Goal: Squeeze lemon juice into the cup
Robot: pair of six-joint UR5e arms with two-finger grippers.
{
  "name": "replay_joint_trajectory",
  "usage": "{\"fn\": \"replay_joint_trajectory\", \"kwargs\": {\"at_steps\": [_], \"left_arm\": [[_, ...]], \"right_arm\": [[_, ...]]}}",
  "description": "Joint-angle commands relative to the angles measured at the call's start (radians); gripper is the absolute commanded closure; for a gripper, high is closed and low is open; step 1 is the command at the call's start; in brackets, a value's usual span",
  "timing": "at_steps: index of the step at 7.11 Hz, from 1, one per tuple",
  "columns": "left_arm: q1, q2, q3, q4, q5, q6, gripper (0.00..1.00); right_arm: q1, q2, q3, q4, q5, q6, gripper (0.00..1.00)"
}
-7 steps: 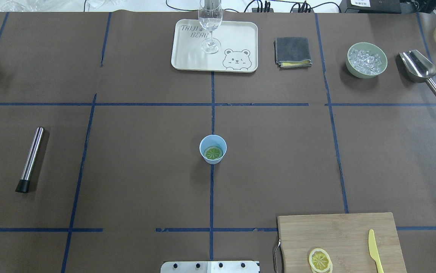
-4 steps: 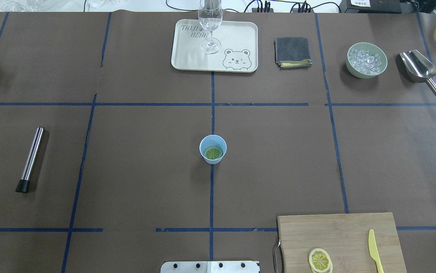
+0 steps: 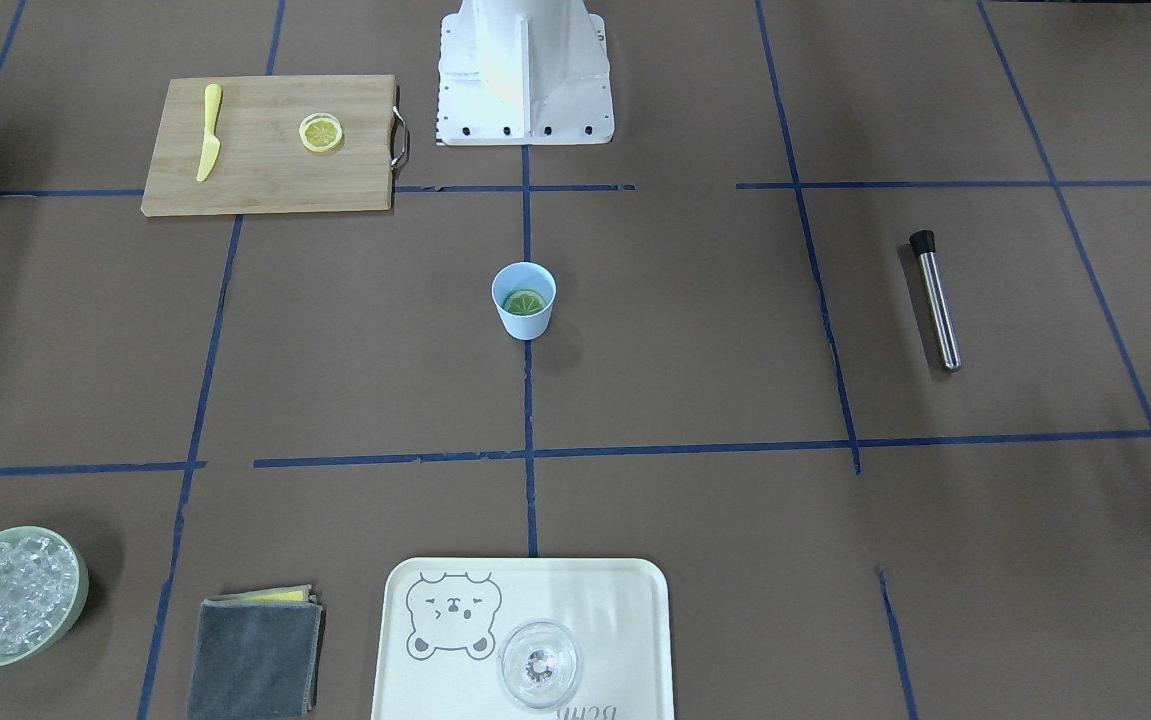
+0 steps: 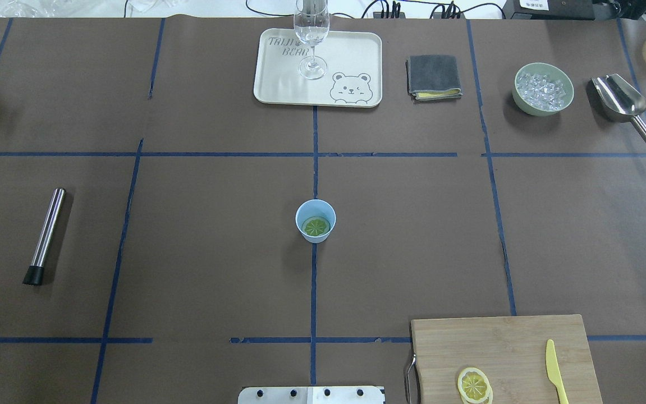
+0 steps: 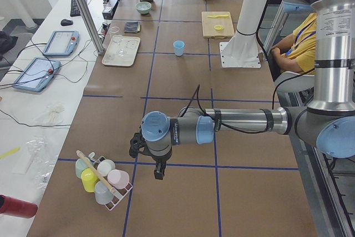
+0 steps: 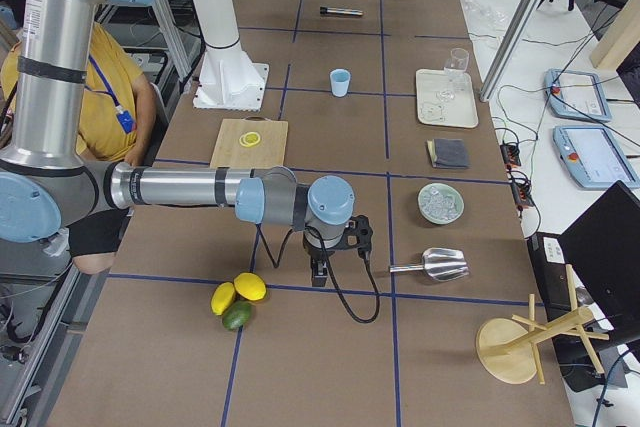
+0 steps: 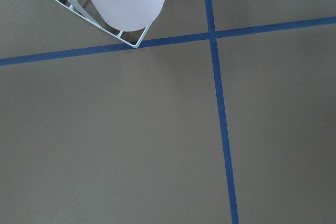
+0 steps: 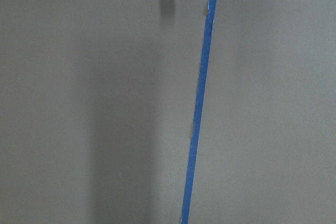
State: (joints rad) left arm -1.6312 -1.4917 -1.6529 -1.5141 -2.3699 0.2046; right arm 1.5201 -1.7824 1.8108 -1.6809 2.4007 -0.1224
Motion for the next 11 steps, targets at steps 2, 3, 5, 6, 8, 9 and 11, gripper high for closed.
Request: {"fn": "replay_joint_trajectory", "kwargs": {"at_steps": [2,3,5,6,8,9,11], "left_arm": [[0.001,-0.028,-0.018,0.000,0.000,0.001,0.00],[0.005,-0.030,-0.022,0.002,0.000,0.001,0.00],[0.022,-0.030,-0.016,0.002,0.000,0.001,0.00],[0.022,-0.027,-0.010,0.005,0.000,0.001,0.00],[0.022,-0.019,-0.008,0.006,0.000,0.002,0.00],[0.022,-0.018,-0.008,0.008,0.000,0.002,0.00],[0.022,-0.016,-0.011,0.009,0.000,0.002,0.00]], "right_arm": [[0.000,0.000,-0.001,0.000,-0.005,0.007,0.00],[0.000,0.000,-0.001,0.000,-0.005,0.010,0.00],[0.000,0.000,0.007,0.000,-0.005,0.014,0.00],[0.000,0.006,0.016,0.001,-0.006,0.021,0.00],[0.000,0.012,0.034,0.001,-0.008,0.102,0.00],[0.000,0.011,0.048,0.001,-0.008,0.128,0.00],[0.000,0.011,0.048,0.000,-0.009,0.145,0.00]]}}
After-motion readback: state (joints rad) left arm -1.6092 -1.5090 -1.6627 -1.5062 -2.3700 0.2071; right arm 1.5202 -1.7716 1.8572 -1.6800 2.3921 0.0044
